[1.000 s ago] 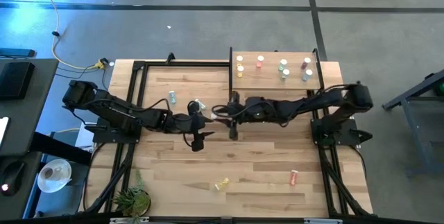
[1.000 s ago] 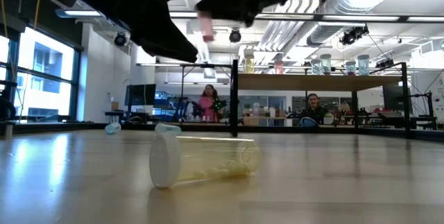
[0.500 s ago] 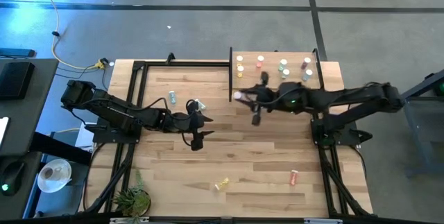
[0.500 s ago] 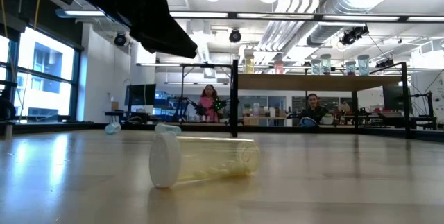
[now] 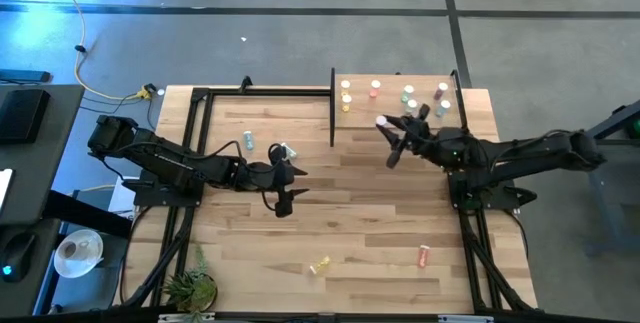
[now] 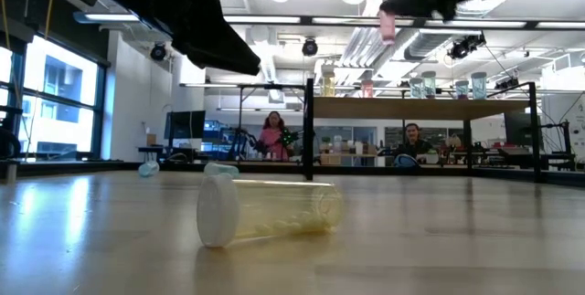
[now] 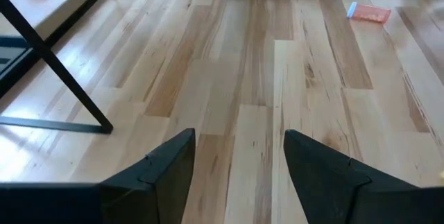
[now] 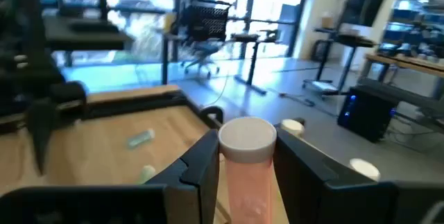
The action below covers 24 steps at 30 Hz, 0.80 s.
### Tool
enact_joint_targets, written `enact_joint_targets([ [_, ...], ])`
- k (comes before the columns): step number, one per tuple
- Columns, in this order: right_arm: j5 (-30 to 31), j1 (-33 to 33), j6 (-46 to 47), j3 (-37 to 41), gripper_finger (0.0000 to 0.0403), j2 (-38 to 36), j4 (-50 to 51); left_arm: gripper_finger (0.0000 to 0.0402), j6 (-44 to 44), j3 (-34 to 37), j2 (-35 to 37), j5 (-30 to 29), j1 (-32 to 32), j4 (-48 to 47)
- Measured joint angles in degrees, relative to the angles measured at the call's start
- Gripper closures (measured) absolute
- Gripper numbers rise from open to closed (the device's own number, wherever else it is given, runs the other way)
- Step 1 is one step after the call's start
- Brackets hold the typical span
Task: Pick and place medicine bottles onto shelf by color
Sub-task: Put the left pink pill bottle on the shelf aligned with the other pink pill bottle
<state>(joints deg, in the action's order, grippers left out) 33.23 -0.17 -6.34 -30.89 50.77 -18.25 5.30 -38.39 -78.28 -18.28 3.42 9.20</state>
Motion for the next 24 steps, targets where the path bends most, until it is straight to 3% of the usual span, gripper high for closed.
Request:
enact_joint_targets([
  [7, 3.8, -2.5, 2.5, 7.8, 0.0295, 2.0, -12.7, 0.0192, 0.0, 0.0, 0.0, -0.1, 0.0, 0.2],
  [20, 14.5, -4.4, 2.9, 8.2, 0.0295, 17.6, -30.7, 0.0192, 0.0, 0.0, 0.0, -0.1, 0.0, 0.0],
  [24, 14.8, -5.2, 4.4, 6.9, 0.0295, 21.5, -32.2, 0.0192, 0.0, 0.0, 0.0, -0.1, 0.0, 0.1],
])
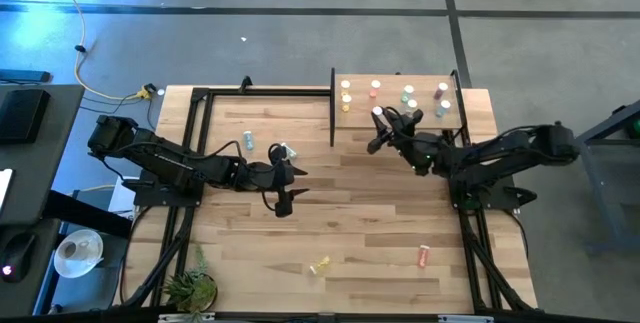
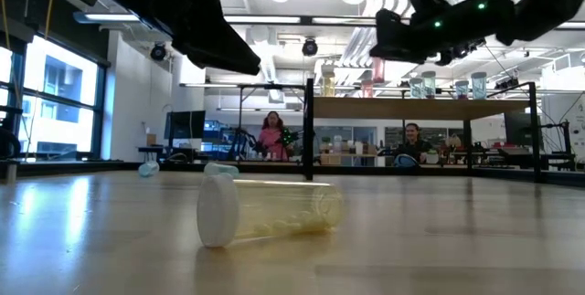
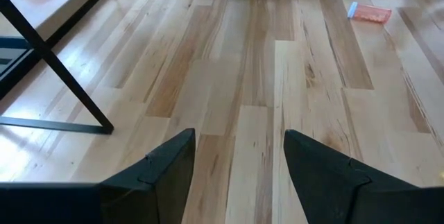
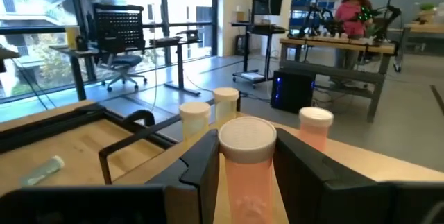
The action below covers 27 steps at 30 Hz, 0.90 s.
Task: Pick and place medicine bottles onto shelf by color
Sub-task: Put the left pink pill bottle on the shelf aligned with the other pink pill bottle
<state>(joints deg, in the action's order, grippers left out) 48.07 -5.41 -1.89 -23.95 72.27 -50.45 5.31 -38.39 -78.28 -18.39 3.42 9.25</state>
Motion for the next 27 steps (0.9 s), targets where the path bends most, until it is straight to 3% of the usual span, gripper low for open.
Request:
enact_joint_targets([
  [14, 7.4, -2.9, 3.4, -6.2, 0.0295, 9.7, 0.4, 0.0192, 0.0, 0.0, 0.0, -0.2, 0.0, -0.3],
  [27, 7.2, -5.6, 7.9, -6.2, 0.0295, 10.6, 3.4, 0.0192, 0.0, 0.0, 0.0, -0.2, 0.0, -0.3],
])
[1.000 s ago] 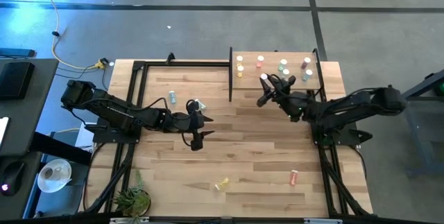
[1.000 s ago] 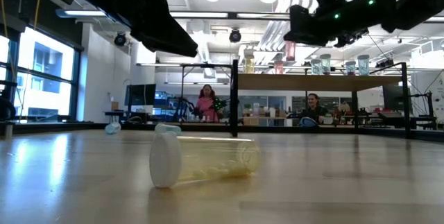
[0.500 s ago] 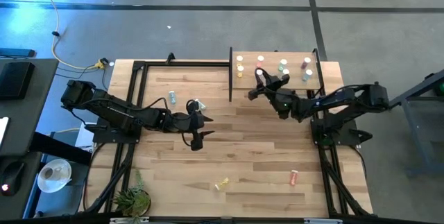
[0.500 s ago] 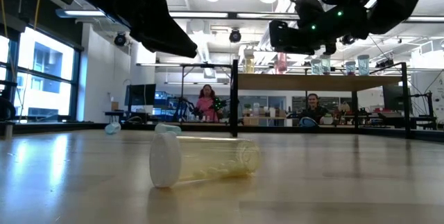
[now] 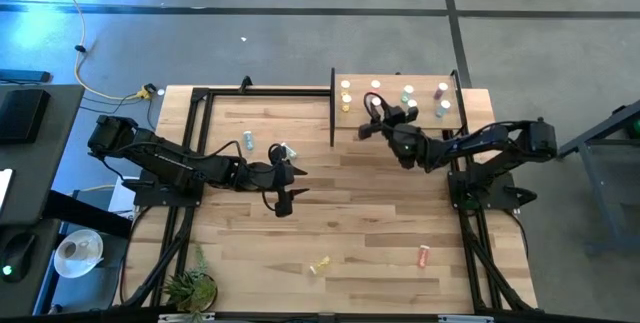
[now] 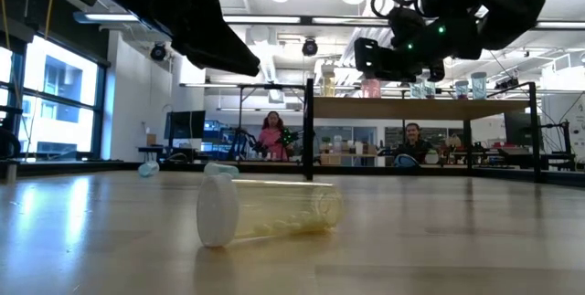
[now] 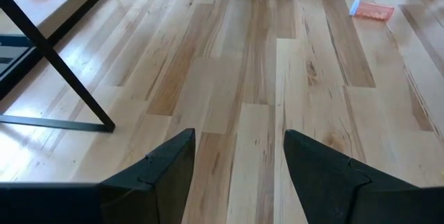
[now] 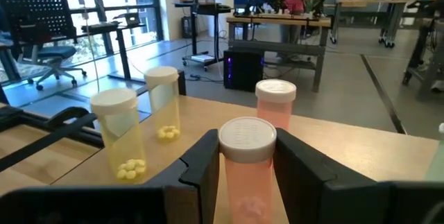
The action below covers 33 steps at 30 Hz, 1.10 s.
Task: Pick and place medicine bottles onto shelf by color
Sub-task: Put the left pink pill bottle on the shelf aligned with the other pink pill bottle
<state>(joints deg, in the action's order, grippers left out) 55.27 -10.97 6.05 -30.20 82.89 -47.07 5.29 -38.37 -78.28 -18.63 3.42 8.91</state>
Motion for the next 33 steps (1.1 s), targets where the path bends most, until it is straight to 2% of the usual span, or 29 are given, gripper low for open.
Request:
enact_joint_targets([
  [7, -1.8, -0.7, 1.5, -0.1, 0.0295, -0.1, 1.0, 0.0192, 0.0, 0.0, 0.0, 0.0, 0.0, 0.0],
  [22, -0.9, -0.6, 1.5, -0.1, 0.0292, -0.1, 1.2, 0.0192, 0.0, 0.0, 0.0, 0.0, 0.0, 0.0],
  [33, -0.9, -0.6, 1.0, 0.1, 0.0211, 0.0, 1.7, 0.0192, 0.0, 0.0, 0.0, 0.0, 0.0, 0.0],
])
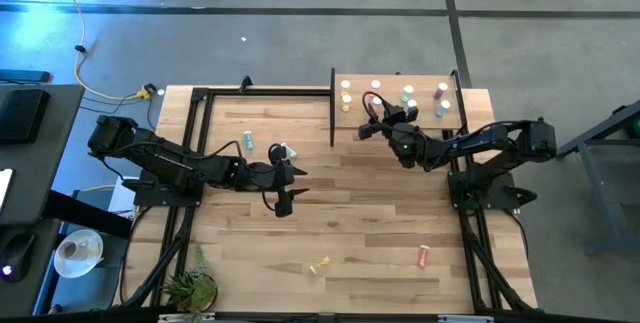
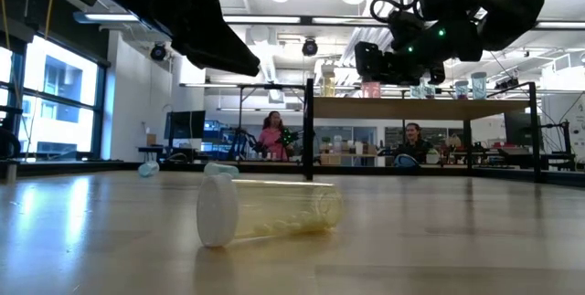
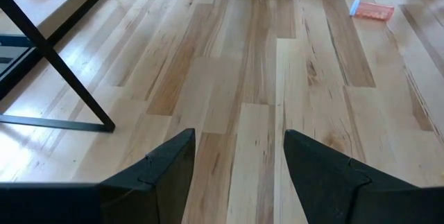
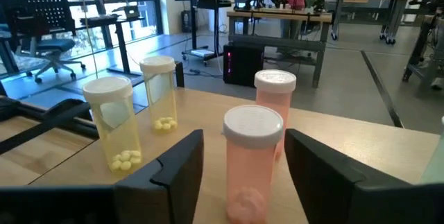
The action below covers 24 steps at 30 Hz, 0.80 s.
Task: Pick and place medicine bottles onto shelf by color
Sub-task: Put the left pink pill bottle on the shelf aligned with the other pink pill bottle, then put the blue pill bottle on the shelf aligned with the other blue pill bottle
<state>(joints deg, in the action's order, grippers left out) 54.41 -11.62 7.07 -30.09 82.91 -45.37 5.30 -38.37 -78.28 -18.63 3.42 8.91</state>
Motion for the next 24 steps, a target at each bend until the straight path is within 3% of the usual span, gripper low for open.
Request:
enact_joint_targets([
  [15, 0.0, 0.0, -2.6, 0.0, 0.0199, -0.1, -3.5, 0.0192, 0.1, 0.0, 0.0, -0.1, 0.0, -1.1],
  [24, 0.1, 2.4, -7.1, 0.0, 0.0199, -5.0, -3.6, 0.0192, 5.9, 0.0, 0.0, -5.7, 0.0, -7.6],
])
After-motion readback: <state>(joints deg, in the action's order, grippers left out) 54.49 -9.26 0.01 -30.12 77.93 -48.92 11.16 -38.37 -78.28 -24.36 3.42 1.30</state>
